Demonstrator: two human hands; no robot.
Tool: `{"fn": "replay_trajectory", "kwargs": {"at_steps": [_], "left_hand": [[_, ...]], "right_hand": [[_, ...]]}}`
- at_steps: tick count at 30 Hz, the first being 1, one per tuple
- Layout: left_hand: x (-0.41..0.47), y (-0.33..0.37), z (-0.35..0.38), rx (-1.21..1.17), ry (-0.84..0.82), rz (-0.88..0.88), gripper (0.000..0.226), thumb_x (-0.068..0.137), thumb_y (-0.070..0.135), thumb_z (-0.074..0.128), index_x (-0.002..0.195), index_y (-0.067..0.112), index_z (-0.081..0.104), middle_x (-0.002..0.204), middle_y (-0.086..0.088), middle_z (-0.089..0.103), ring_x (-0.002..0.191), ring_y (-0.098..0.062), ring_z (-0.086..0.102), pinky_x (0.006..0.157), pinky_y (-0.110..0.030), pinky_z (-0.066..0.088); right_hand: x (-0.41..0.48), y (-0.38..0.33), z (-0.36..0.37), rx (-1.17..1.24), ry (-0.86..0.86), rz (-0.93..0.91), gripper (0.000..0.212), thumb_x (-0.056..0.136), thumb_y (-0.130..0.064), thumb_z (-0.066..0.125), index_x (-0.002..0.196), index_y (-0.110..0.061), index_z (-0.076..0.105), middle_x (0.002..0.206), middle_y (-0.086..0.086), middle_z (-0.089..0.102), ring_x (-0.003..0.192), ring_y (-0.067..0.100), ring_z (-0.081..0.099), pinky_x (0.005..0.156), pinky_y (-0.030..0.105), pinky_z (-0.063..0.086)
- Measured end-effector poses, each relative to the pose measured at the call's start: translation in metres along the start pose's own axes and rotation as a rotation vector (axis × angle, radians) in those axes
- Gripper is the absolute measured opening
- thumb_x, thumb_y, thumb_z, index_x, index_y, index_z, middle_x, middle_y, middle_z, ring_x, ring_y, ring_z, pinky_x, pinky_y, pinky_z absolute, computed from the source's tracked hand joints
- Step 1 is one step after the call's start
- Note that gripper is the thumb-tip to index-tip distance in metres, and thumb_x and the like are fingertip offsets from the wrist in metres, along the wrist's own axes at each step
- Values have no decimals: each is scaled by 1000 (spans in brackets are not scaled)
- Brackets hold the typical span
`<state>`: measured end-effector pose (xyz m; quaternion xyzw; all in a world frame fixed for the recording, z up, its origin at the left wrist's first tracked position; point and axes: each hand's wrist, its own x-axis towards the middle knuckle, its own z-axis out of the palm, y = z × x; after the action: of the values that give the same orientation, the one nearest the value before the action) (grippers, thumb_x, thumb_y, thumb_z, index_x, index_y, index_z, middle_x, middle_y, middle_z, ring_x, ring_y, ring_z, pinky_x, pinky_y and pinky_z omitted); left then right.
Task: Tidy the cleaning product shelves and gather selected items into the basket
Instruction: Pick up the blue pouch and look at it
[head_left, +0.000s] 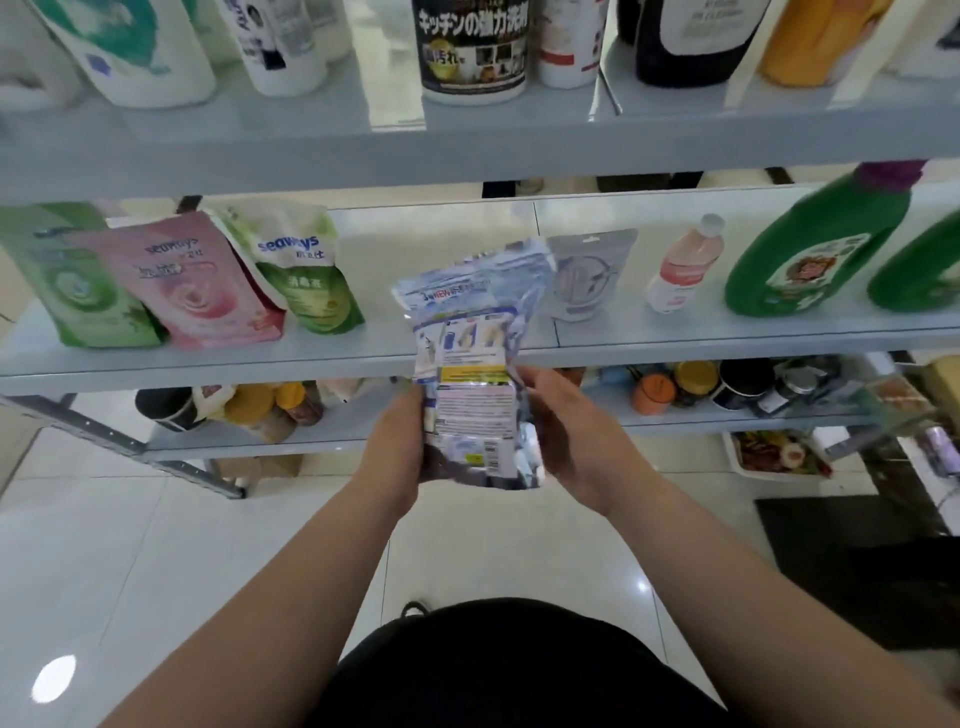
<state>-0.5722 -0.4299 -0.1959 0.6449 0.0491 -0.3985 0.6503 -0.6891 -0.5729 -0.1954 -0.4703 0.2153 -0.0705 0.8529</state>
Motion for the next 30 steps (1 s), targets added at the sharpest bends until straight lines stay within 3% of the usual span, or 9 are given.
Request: {"fn": "replay_trajectory", "kwargs": {"at_steps": [5, 8, 10, 12, 14, 17, 20, 24, 30], "left_hand": [[7, -9, -26, -394, -342, -291, 31, 86, 40, 52, 95, 12, 61, 74, -9, 59, 55, -26, 60, 47, -33, 52], [10, -9, -38, -479, -671, -430, 43, 89, 46, 44, 95, 9, 65, 84, -11, 59, 69, -28, 61, 56, -37, 54], [14, 0, -50, -373, -744, -391, 43, 87, 44, 58, 104, 6, 69, 97, -18, 64, 82, -32, 64, 61, -38, 56], [21, 6, -73, -152, -629, -372, 56, 81, 33, 69, 130, 5, 63, 127, -27, 61, 106, -38, 64, 68, -41, 60], [29, 9, -102, -118, -423, -371, 71, 82, 34, 76, 139, -3, 56, 142, -34, 53, 123, -35, 61, 88, -45, 59], [38, 26, -134, -83, -445, -170, 83, 30, 66, 95, 88, 8, 83, 93, -24, 76, 84, -19, 78, 67, -35, 64], [41, 45, -147, -121, -605, -123, 85, 68, 75, 72, 134, 20, 69, 129, -13, 70, 115, -32, 70, 84, -50, 61], [56, 38, -160, 71, -466, 45, 86, 52, 43, 100, 125, 16, 65, 126, -16, 71, 106, -33, 73, 78, -48, 63], [70, 29, -157, 36, -414, 41, 50, 80, 24, 76, 127, 18, 63, 123, -14, 73, 109, -37, 71, 87, -56, 59]], "right_hand": [[21, 4, 33, -254, -24, 35, 48, 79, -49, 73, 116, -19, 69, 112, -3, 73, 106, 18, 67, 98, 39, 51], [30, 13, 54, -190, -131, 67, 33, 82, -42, 73, 101, -16, 69, 74, 3, 61, 56, 14, 49, 57, 24, 44], [36, 19, 63, -156, -76, 48, 30, 76, -43, 78, 95, -20, 75, 75, 14, 62, 47, 16, 43, 41, 22, 34], [42, 25, 70, -158, -51, -17, 33, 76, -41, 81, 101, -20, 75, 91, 20, 69, 53, 24, 56, 40, 24, 39], [48, 26, 75, -112, -71, -76, 33, 80, -28, 81, 111, -16, 76, 108, 16, 76, 80, 29, 74, 60, 34, 58], [56, 25, 75, -225, 44, -144, 43, 69, -25, 88, 109, -13, 77, 104, 8, 79, 93, 22, 76, 78, 33, 60], [63, 32, 76, -392, 216, -160, 75, 59, -38, 94, 124, -12, 68, 111, 6, 78, 104, 25, 75, 87, 43, 61], [69, 42, 83, -304, 240, -119, 81, 61, -49, 96, 128, -14, 67, 118, 10, 76, 109, 32, 74, 97, 53, 58], [80, 37, 79, -370, 250, -54, 64, 62, -56, 86, 114, -20, 72, 87, -6, 77, 79, 11, 72, 78, 33, 57]]}}
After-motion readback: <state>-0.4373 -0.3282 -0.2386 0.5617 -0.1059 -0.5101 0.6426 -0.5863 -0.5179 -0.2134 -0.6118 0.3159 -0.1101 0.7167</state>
